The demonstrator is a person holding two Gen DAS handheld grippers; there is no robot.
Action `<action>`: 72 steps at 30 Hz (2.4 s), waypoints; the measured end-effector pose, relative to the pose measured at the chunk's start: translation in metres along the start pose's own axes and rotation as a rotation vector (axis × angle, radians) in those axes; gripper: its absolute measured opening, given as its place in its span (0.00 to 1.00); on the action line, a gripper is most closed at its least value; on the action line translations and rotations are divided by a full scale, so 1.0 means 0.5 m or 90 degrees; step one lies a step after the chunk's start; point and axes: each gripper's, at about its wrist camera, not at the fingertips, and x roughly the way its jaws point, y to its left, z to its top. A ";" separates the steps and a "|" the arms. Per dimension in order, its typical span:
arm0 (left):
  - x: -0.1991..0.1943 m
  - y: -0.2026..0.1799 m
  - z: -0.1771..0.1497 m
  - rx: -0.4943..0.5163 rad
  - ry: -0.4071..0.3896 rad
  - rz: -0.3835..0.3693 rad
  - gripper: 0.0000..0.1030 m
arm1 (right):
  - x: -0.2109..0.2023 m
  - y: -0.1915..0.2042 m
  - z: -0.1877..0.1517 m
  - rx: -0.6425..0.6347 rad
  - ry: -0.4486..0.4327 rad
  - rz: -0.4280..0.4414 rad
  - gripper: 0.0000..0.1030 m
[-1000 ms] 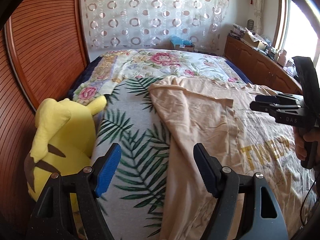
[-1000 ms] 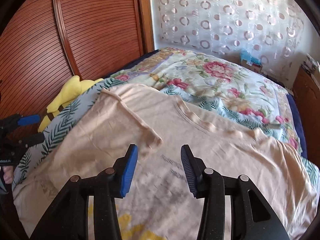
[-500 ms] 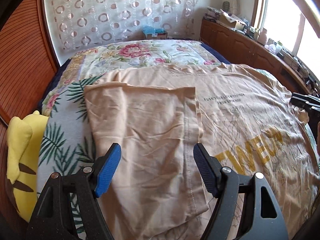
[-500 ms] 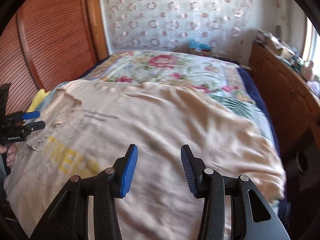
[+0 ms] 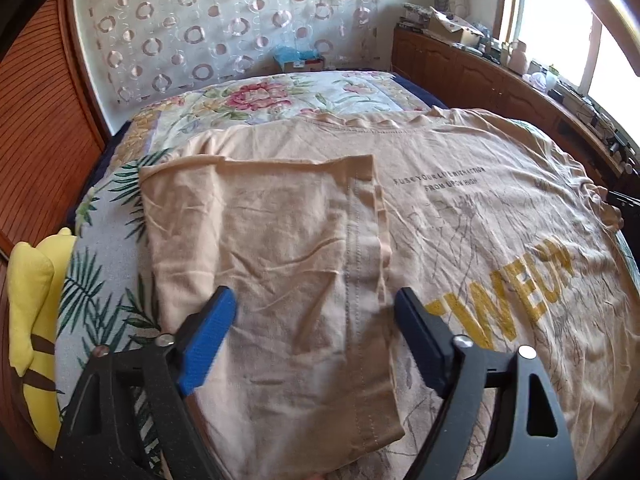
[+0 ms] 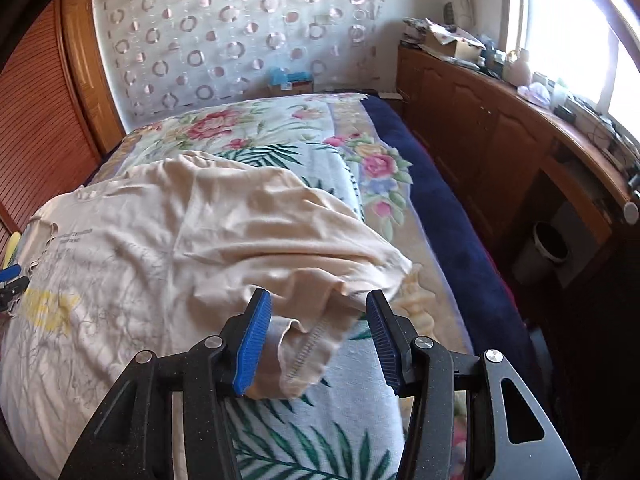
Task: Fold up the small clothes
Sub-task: 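Move the right gripper to the shirt's other side edge and close it, then fold that side inward over the shirt back with the right gripper, release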
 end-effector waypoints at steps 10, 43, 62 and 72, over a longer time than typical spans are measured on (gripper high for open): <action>0.005 -0.009 0.001 0.006 0.003 -0.001 0.88 | 0.023 -0.007 0.055 0.045 0.022 0.011 0.50; 0.006 -0.009 0.002 0.005 0.003 -0.002 0.89 | -0.025 0.123 0.130 -0.049 -0.085 0.082 0.05; 0.006 -0.008 0.002 0.004 0.003 -0.002 0.89 | 0.044 0.282 0.084 -0.128 -0.006 0.154 0.32; 0.006 -0.008 0.002 0.004 0.003 -0.002 0.89 | 0.114 0.291 0.098 -0.124 0.052 0.142 0.32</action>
